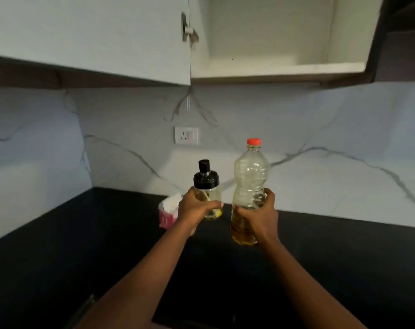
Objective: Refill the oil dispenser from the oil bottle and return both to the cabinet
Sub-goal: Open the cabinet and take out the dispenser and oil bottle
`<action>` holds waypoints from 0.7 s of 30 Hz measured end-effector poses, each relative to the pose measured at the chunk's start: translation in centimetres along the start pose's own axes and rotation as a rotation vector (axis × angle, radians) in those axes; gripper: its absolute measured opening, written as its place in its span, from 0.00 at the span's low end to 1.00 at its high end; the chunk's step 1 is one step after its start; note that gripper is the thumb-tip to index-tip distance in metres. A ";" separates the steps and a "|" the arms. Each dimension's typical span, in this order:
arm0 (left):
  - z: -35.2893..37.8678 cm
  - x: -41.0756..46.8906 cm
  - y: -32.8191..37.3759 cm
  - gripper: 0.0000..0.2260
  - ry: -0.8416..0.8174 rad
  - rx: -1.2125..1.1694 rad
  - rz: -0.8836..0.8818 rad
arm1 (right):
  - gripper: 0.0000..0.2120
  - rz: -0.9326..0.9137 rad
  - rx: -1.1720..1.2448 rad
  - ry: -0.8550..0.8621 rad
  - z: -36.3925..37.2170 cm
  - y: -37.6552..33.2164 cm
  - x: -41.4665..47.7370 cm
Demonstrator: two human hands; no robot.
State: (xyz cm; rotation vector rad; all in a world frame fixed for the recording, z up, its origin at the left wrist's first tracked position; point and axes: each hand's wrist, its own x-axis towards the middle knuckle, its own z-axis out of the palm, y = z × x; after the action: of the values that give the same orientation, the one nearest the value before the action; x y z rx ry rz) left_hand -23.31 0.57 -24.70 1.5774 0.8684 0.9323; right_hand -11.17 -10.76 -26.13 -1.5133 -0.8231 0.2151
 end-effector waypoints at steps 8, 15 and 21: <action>4.1 3.3 -7.7 0.34 0.049 0.064 -0.157 | 0.43 0.134 -0.030 -0.058 1.6 8.7 3.4; 7.1 5.3 -13.2 0.32 0.147 0.088 -0.279 | 0.43 0.205 -0.039 -0.121 2.9 14.2 6.4; 7.6 6.6 -18.0 0.31 0.179 0.132 -0.334 | 0.43 0.245 -0.041 -0.121 4.4 17.5 7.2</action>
State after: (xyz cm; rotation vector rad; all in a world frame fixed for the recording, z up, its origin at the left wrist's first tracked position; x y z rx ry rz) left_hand -14.83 6.52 -42.57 1.4144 1.2982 0.7950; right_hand -2.33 -1.25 -40.57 -1.6514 -0.7395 0.4770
